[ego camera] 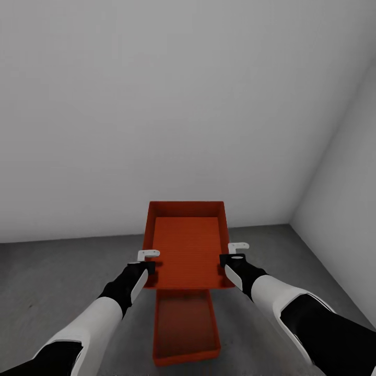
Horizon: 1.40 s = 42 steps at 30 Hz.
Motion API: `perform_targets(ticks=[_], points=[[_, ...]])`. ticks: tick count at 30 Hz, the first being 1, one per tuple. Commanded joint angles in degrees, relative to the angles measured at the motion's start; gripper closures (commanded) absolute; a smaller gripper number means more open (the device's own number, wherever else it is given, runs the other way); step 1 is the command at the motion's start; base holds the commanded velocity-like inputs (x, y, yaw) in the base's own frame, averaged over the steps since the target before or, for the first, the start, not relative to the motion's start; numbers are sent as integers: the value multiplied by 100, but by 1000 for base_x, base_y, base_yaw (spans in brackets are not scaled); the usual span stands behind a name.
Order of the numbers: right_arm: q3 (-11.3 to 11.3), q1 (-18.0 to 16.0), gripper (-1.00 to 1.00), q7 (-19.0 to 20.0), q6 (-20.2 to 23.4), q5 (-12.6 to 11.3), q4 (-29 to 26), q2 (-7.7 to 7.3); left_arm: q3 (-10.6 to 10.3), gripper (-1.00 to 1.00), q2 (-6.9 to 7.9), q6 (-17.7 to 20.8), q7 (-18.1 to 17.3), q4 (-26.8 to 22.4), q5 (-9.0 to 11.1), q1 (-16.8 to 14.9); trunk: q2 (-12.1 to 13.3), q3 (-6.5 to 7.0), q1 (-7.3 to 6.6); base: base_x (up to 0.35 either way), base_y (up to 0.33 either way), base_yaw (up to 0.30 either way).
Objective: Move the two storage containers from the living room to the garage. In the garage, place one container on the floor and stack the other container on top of it (either order is fine).
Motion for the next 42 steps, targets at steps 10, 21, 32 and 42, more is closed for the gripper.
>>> perform_targets(ticks=[10,21,32,42], points=[[311,-3,100,-26,39,-122,6,0,-4,100,-10,25,31,-126,-1,-6,-13,-103,3,0,0,0],[311,0,100,-26,39,-122,6,1,-4,100,-9,25,31,-129,-1,-6,-13,-204,3,0,0,0],[310,0,100,-26,39,-122,6,0,-3,100,-10,25,31,-128,-1,-6,-13,-304,3,0,0,0],[310,-1,100,-26,39,-122,6,0,-3,100,-10,25,31,-124,-1,-6,-13,-395,3,0,0,0]])
